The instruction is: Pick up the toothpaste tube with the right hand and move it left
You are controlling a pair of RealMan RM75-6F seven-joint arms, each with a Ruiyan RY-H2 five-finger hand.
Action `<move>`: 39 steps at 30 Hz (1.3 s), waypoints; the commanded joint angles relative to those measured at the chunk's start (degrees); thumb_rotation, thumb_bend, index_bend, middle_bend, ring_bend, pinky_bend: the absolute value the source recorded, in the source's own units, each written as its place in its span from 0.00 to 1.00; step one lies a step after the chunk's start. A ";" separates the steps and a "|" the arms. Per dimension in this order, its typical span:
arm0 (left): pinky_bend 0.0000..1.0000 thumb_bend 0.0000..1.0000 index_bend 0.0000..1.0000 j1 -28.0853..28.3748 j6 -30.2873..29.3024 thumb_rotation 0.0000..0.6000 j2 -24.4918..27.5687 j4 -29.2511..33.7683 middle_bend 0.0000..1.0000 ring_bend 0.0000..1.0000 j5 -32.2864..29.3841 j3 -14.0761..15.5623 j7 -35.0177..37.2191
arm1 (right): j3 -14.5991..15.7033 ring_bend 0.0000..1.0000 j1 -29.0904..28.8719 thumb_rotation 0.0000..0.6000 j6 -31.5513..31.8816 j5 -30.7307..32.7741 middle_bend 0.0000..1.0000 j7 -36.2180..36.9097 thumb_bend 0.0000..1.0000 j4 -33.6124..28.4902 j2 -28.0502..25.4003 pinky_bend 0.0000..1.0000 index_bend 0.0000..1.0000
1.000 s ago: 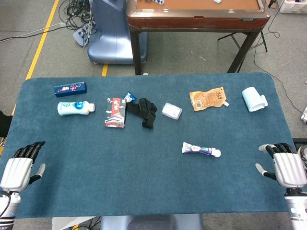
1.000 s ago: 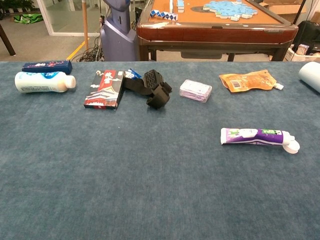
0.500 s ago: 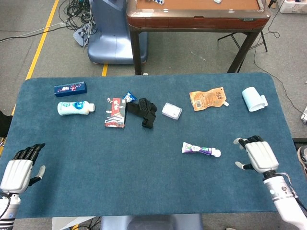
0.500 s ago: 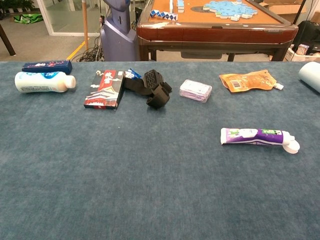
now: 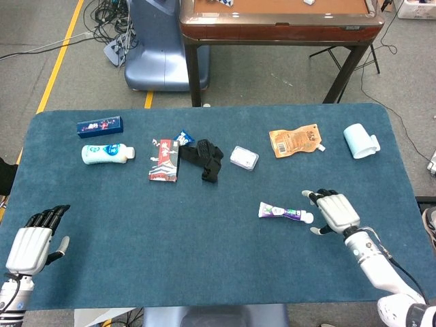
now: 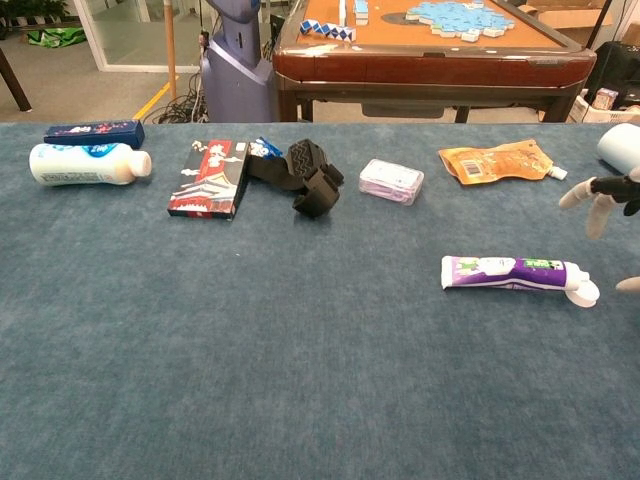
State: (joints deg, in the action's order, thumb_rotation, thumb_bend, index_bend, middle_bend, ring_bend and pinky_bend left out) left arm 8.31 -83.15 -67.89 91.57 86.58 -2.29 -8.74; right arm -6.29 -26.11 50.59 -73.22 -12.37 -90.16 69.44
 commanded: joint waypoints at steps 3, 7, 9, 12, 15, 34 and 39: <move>0.19 0.38 0.12 -0.11 0.09 1.00 0.11 0.20 0.16 0.17 -0.17 0.15 -0.03 | 0.43 0.18 -2.26 1.00 -2.75 0.04 0.34 2.00 0.15 3.65 3.37 0.22 0.14; 0.19 0.38 0.12 -0.05 0.30 1.00 0.13 0.36 0.16 0.17 -0.02 0.34 -0.07 | 0.42 0.18 -3.46 1.00 -4.14 0.39 0.34 4.06 0.15 5.99 5.80 0.21 0.14; 0.19 0.38 0.12 -0.04 0.21 1.00 0.13 0.39 0.16 0.17 0.24 0.42 0.08 | 0.78 0.18 -3.87 1.00 -4.67 0.44 0.34 4.44 0.15 6.87 6.72 0.21 0.14; 0.19 0.38 0.12 -0.08 0.08 1.00 0.24 0.37 0.16 0.17 0.43 0.49 0.32 | 1.39 0.18 -3.81 1.00 -4.78 0.63 0.34 5.11 0.15 6.52 7.05 0.20 0.14; 0.19 0.38 0.12 -0.16 -0.01 1.00 0.30 0.27 0.16 0.17 0.45 0.55 0.58 | 2.26 0.18 -3.00 1.00 -3.93 0.79 0.34 5.33 0.15 4.27 6.20 0.19 0.13; 0.19 0.38 0.12 -0.03 -0.05 1.00 0.04 -1.35 0.16 0.17 1.12 0.82 2.89 | 6.16 0.18 0.68 1.00 3.19 -1.07 0.34 0.53 0.15 -10.43 -4.59 0.19 0.09; 0.19 0.38 0.12 -0.43 -0.53 1.00 0.12 -1.05 0.16 0.17 1.23 1.05 2.87 | 4.36 0.18 -1.19 1.00 6.73 -6.87 0.34 -3.70 0.15 -7.42 -5.87 0.19 0.09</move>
State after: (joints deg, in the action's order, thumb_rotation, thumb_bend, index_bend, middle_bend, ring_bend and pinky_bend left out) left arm 7.91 -83.65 -67.78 90.49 87.77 -1.27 -5.85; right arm -1.07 -26.22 55.68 -76.83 -13.68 -99.43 64.03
